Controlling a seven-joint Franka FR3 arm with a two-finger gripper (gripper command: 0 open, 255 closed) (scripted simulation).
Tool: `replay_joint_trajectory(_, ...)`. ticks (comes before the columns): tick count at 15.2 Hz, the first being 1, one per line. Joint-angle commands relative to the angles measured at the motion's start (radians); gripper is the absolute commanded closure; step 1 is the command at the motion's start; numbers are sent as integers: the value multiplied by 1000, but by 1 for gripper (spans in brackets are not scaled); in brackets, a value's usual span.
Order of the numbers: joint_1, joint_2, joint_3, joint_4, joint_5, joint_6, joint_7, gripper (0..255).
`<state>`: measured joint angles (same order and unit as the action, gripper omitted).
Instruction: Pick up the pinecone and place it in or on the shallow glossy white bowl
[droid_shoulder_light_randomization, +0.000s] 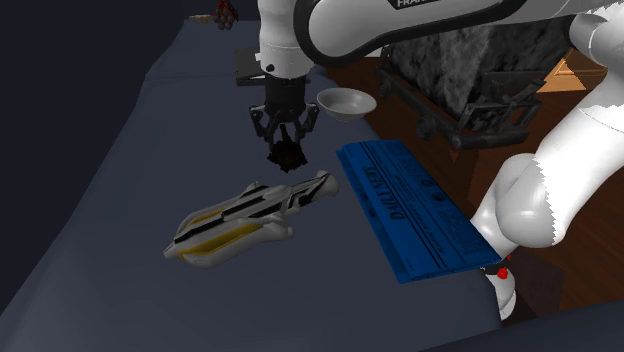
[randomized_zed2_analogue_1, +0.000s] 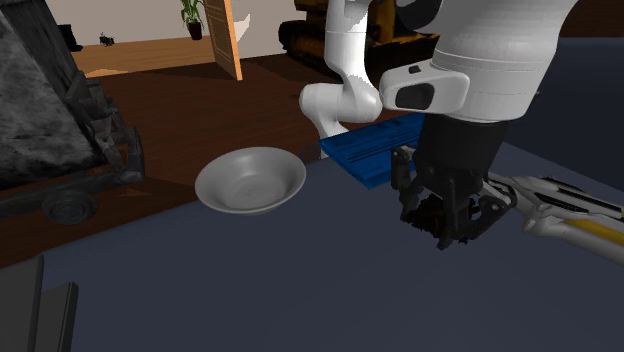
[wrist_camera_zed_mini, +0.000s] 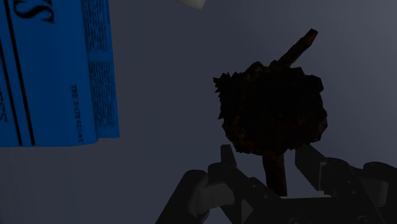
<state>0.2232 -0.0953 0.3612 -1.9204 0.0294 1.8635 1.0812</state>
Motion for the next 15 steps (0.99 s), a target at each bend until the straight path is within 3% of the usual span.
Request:
replay_joint_trajectory(1, 0, 0, 0, -1, 0, 0, 0, 255)
replay_joint_trajectory(15, -1, 11, -1, 200, -5, -190, 3, 255)
